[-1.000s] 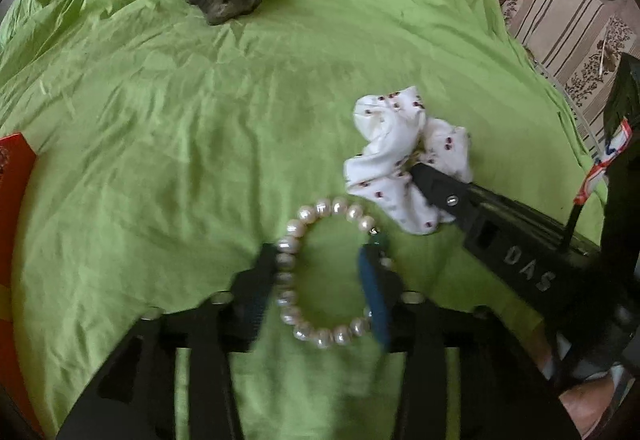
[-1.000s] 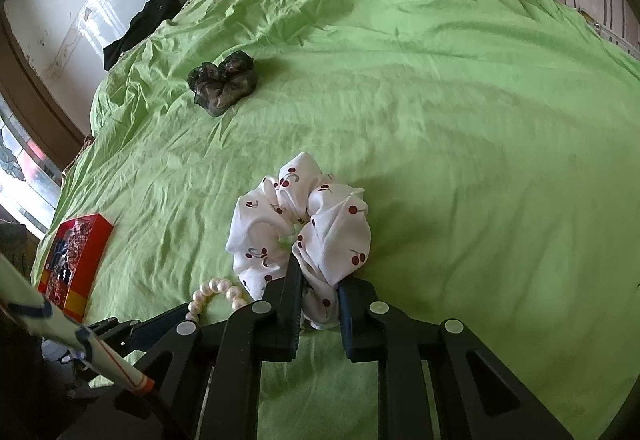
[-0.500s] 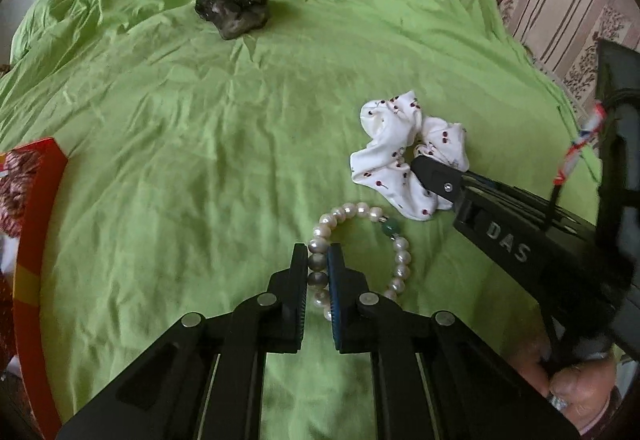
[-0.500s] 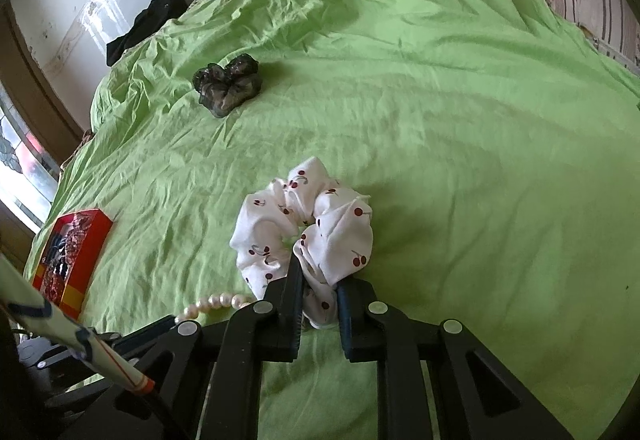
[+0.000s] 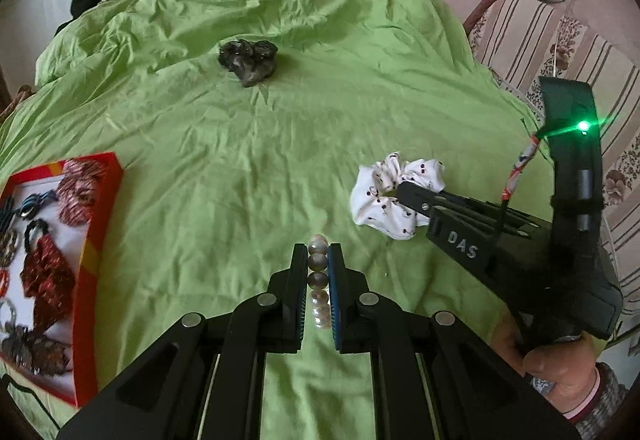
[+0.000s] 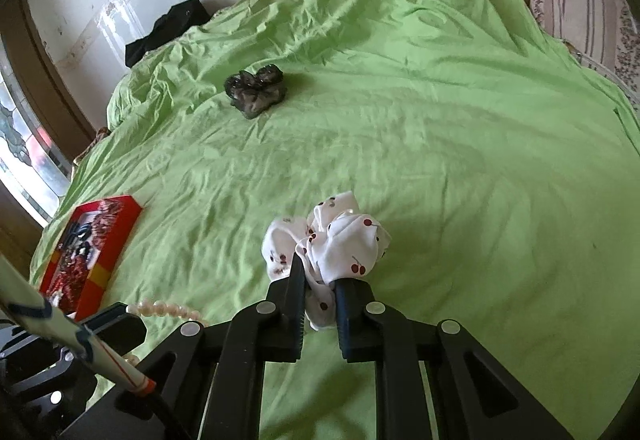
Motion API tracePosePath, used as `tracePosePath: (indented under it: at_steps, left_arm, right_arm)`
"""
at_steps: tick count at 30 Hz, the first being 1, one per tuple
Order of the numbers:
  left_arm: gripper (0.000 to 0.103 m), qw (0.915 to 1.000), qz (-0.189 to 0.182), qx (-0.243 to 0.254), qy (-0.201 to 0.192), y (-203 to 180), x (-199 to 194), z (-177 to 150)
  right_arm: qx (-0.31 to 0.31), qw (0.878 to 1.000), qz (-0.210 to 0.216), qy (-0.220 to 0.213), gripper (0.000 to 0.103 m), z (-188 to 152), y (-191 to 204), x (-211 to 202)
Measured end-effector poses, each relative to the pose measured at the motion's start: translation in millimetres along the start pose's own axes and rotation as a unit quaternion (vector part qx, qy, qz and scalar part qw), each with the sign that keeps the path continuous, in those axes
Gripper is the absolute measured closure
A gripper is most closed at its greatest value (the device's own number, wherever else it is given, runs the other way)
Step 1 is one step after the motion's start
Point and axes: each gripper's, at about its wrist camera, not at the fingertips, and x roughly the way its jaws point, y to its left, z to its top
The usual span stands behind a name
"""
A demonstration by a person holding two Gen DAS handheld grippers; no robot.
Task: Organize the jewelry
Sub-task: 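Lift the pearl bracelet with the left tool while the right lifts the white scrunchie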
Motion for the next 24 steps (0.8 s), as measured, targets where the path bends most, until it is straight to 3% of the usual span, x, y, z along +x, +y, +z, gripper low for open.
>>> tracePosePath:
  at_steps: [12,24]
  left_arm:
    - [0.094,0.9993,0.001,-0.037,-0.004,25,-38,-28]
    - [0.094,0.9989,0.012,-0.043,-0.016,32,-75,-51]
  right_arm:
    - [-0.009,1.000,-0.004,-0.001,0.090,-36,19,-47]
    - [-0.011,1.000,-0.009,0.011,0.090,-67,33,-76]
